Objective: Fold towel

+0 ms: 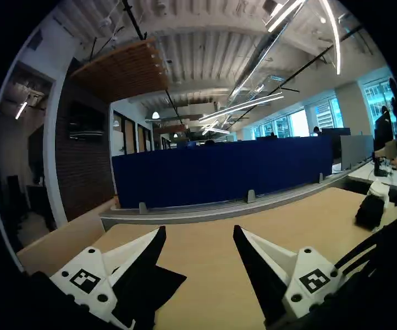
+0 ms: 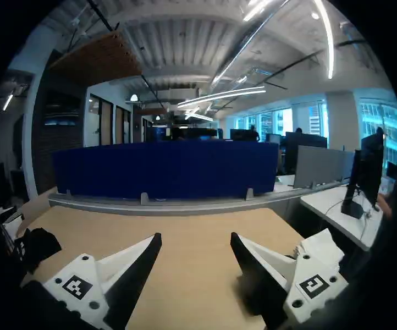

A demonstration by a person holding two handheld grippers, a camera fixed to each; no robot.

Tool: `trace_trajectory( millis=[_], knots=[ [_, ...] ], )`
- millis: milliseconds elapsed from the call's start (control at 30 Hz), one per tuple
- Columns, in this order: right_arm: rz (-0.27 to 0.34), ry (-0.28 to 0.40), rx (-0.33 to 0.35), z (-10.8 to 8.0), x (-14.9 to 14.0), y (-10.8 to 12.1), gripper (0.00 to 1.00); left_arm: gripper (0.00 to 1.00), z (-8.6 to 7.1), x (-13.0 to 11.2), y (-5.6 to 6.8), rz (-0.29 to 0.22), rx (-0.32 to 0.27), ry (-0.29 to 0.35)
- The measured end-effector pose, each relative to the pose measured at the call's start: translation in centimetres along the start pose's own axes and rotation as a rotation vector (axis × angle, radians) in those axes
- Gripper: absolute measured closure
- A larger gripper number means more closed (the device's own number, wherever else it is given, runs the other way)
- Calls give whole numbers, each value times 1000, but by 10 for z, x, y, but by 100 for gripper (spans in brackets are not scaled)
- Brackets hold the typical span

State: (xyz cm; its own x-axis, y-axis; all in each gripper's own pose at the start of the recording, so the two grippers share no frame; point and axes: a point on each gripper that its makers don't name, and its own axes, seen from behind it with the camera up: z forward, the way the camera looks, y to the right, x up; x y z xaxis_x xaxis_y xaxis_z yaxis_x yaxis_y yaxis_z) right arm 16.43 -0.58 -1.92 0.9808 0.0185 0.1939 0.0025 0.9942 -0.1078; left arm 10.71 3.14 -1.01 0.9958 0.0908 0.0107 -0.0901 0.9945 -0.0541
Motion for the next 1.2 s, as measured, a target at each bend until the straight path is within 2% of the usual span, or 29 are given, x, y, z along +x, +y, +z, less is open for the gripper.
trace_trajectory(
  millis=[100,400,667,900,1067,1200],
  knots=[
    [-14,-3,-3,3,-1,-2,3,10,2,-11,-1,11,6,10],
    [-28,14,14,10,-8,-11,3,10,4,-43,-3,-37,41,32],
    [-46,28,-8,13,-17,6,3,10,4,-72,-3,-40,50,39],
    [-35,38,-17,12,-20,11,3,10,5,-96,4,-57,47,40],
    [-30,43,-33,11,-21,20,3,10,5,-104,2,-47,59,45],
    [-27,44,-40,10,-22,23,2,10,5,-110,-4,-58,68,42]
  ],
)
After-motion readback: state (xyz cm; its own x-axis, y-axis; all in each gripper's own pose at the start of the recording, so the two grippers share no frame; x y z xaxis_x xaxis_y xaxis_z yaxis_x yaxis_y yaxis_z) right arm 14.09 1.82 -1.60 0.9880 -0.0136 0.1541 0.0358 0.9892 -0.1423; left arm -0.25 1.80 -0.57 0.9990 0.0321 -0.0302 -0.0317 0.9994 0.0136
